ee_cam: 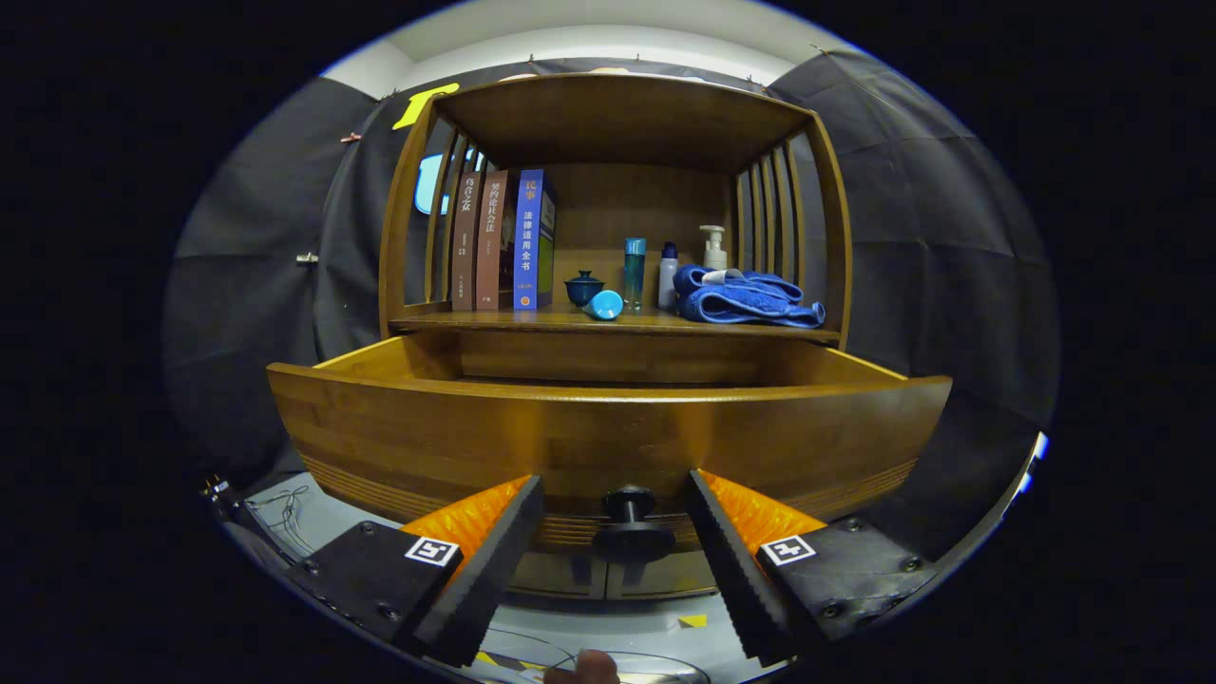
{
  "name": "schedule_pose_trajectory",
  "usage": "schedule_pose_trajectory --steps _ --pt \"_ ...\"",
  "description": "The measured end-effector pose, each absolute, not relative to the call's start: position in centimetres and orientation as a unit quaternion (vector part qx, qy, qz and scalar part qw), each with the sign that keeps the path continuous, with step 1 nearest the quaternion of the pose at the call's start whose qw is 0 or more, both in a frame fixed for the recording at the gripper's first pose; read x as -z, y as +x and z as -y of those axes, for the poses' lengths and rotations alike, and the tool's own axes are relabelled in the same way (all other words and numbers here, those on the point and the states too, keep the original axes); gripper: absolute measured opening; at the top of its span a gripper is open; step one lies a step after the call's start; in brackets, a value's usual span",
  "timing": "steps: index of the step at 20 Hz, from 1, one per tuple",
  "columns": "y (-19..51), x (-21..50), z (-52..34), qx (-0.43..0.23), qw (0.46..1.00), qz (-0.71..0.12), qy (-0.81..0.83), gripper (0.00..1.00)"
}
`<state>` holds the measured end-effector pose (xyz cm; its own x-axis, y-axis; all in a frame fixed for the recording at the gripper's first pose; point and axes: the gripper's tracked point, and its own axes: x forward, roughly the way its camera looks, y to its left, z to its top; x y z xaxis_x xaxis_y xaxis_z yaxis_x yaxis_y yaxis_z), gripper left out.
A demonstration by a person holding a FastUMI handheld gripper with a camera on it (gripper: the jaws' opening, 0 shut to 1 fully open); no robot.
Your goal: Pull open the drawer, take out the items inside it, and place them on the countertop above the cabinet.
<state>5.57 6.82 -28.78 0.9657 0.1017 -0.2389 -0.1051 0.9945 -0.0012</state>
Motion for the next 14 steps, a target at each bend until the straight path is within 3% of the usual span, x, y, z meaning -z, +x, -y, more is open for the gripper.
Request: schedule_pose_trajectory --steps 14 --pt "14.9 27.9 -8.0 -0.054 0.991 -0.121 0.002 1.0"
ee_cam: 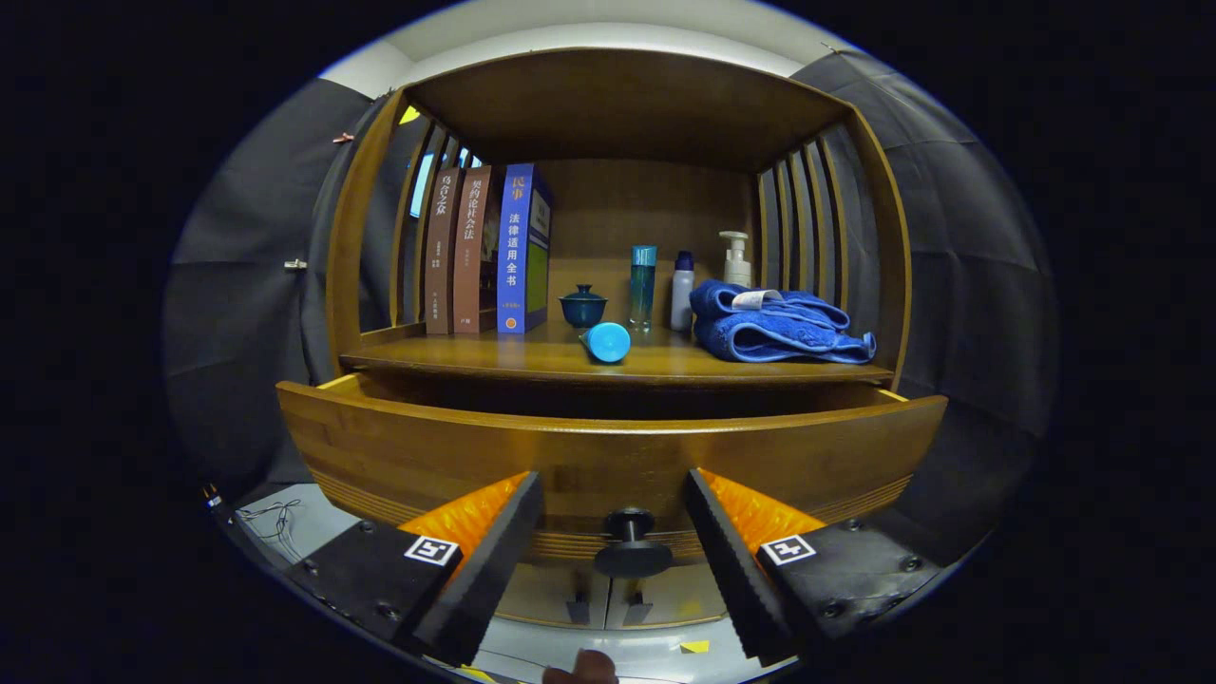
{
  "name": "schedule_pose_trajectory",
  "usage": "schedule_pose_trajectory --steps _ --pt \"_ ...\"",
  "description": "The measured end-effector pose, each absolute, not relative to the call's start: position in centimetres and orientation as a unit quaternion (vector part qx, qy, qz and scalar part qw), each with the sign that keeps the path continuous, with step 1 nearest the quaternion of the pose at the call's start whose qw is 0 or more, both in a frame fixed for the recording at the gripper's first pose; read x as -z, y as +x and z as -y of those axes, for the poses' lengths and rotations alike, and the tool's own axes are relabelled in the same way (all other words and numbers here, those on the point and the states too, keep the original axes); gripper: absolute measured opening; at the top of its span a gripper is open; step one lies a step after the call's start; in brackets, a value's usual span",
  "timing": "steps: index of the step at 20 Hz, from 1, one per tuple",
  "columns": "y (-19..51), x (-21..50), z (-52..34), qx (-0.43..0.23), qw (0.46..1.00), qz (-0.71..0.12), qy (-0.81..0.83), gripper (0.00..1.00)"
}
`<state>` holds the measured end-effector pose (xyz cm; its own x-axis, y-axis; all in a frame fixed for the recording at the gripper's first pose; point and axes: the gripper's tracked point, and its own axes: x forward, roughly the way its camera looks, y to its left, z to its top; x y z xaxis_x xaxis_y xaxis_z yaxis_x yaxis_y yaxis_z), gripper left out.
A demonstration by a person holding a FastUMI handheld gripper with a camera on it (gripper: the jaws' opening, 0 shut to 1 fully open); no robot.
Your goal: Pull open the drawer, take out the items inside it, and place them on the countertop above the cabinet.
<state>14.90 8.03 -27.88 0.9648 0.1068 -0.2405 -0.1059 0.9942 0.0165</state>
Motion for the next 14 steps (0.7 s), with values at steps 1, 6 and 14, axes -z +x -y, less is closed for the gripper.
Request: schedule_pose_trajectory --steps 1,6,14 --pt "15.4 27.9 -8.1 -0.054 0.991 -0.121 0.001 1.0" --pt "17.5 28.4 -8.4 -0.054 0.991 -0.121 0.0 1.0" --pt "20.6 28.4 -8.7 -0.051 0.99 -0.127 -0.011 1.0"
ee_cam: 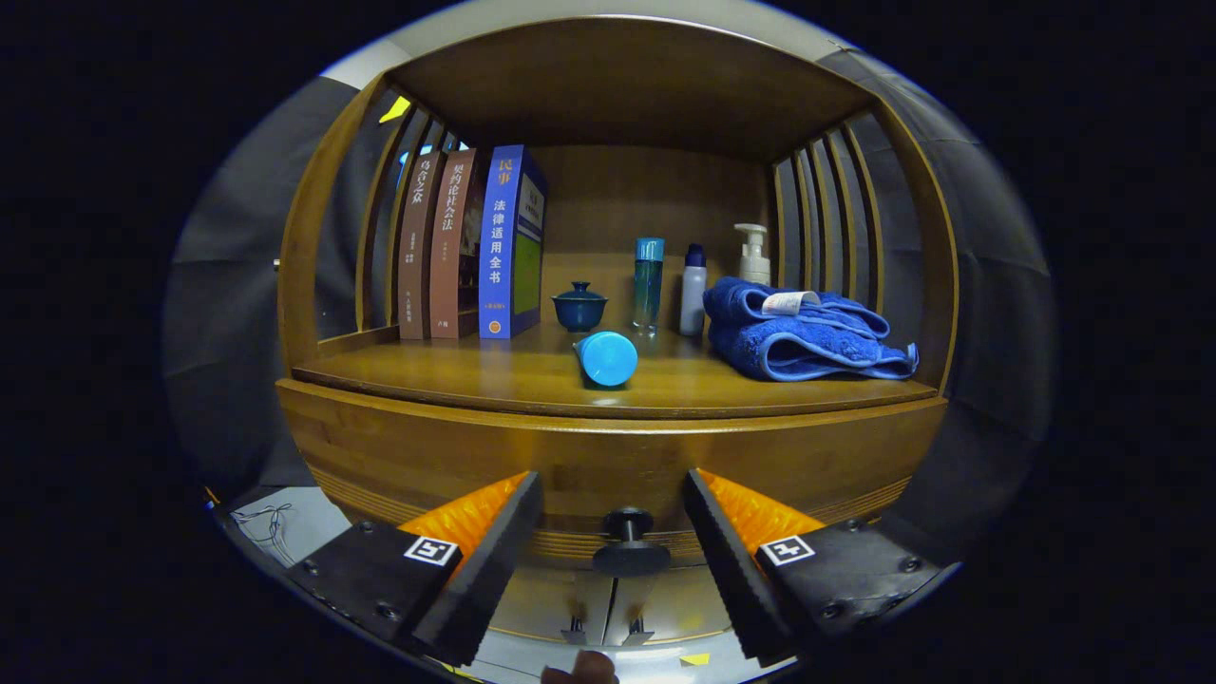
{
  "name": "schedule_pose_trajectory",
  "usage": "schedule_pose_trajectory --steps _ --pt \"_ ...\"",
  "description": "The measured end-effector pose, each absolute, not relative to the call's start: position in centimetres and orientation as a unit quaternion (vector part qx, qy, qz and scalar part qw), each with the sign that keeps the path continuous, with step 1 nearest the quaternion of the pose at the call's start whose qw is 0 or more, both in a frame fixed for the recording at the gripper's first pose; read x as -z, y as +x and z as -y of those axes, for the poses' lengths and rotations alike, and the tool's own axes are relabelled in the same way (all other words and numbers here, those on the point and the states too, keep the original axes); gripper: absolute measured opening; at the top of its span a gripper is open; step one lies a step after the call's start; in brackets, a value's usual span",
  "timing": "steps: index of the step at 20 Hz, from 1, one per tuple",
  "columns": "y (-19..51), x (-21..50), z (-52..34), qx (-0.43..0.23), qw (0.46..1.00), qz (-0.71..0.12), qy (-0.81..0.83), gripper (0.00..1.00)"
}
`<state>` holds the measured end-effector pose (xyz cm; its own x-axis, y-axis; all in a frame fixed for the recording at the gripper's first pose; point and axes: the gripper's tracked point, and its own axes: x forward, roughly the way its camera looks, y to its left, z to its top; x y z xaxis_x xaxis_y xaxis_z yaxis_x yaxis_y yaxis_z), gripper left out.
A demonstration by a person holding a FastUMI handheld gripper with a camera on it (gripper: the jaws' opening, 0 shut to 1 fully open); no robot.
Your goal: Pull open the drawer, take out the items inside it, and place them on the countertop above the cabinet.
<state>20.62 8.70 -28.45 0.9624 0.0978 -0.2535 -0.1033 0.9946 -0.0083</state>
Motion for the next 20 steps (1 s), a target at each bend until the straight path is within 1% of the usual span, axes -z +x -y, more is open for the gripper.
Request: schedule_pose_trajectory --steps 6,9,14,20 --pt "20.4 28.7 -9.1 -0.055 0.991 -0.125 0.01 0.99" --pt "19.8 27.1 -9.1 -0.066 0.992 -0.109 0.014 1.0" --pt "18.2 20.8 -9.1 -0.074 0.996 -0.055 0.0 0.99" --pt "16.4 12.0 -9.7 -0.087 0.996 -0.017 -0.012 0.99"
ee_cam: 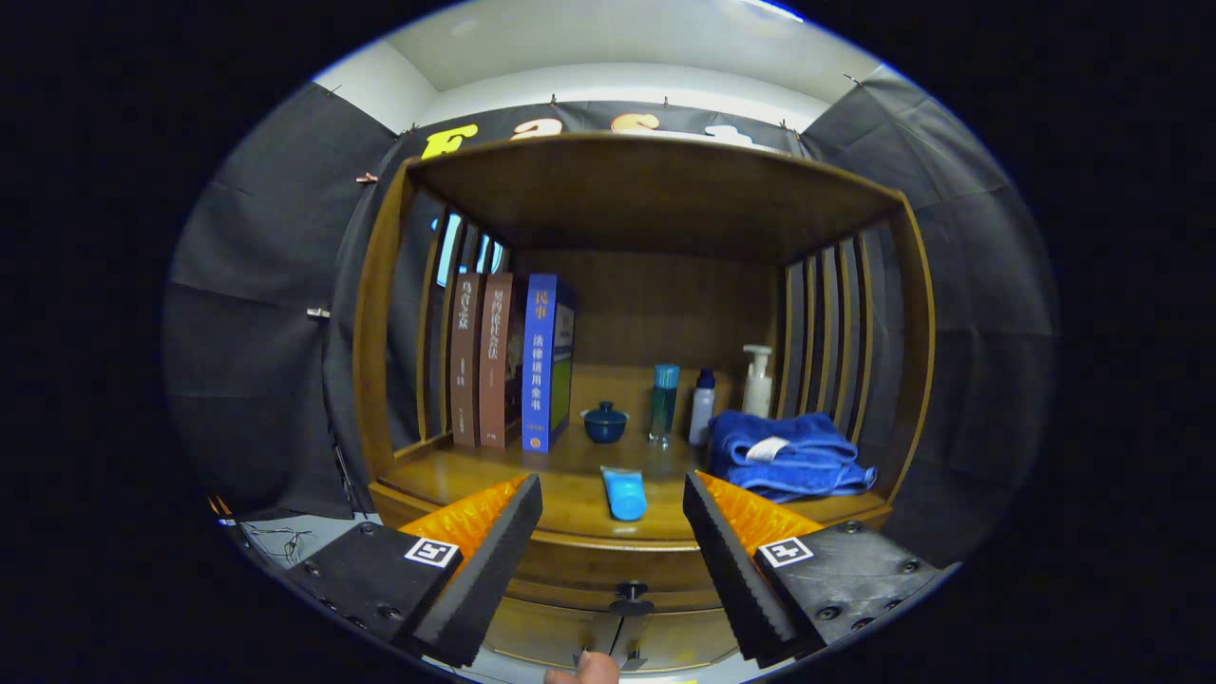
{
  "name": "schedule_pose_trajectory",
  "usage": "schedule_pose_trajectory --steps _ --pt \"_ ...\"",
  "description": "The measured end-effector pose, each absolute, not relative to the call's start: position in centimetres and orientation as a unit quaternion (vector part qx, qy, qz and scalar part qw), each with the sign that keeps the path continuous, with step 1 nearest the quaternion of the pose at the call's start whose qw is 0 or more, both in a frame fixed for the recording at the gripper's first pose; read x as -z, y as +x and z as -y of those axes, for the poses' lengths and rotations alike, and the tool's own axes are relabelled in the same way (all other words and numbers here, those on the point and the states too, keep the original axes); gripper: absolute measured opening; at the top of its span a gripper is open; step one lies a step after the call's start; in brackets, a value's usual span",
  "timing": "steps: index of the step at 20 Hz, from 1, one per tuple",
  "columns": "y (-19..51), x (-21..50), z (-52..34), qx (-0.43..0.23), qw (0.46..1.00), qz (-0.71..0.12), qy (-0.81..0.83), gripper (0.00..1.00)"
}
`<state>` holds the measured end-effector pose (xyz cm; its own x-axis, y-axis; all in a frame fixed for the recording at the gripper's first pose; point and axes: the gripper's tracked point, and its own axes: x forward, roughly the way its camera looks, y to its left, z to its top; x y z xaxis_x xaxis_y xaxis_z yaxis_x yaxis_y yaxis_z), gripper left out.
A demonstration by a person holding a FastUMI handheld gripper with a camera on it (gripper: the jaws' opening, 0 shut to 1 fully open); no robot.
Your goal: Pull open the drawer, take out the items inside it, and place them on the countertop above the cabinet.
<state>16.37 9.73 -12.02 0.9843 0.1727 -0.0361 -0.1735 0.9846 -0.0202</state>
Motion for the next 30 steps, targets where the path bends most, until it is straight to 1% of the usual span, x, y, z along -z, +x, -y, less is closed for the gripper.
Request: schedule_pose_trajectory --steps 5,8,13,17,21,30 --pt "13.8 5.4 -9.3 -0.071 0.997 -0.001 -0.035 0.99" --pt "11.9 2.6 -9.4 -0.072 0.997 -0.003 -0.025 0.99" --pt "8.5 -1.3 -8.8 -0.053 0.998 0.006 -0.021 0.99" --pt "5.8 -3.3 -8.3 -0.036 0.999 0.003 -0.021 0.99" --pt "4.6 -5.1 -7.9 -0.035 0.999 0.013 0.0 0.98" --pt "4.2 -4.6 -7.9 -0.036 0.999 0.005 -0.016 0.98"
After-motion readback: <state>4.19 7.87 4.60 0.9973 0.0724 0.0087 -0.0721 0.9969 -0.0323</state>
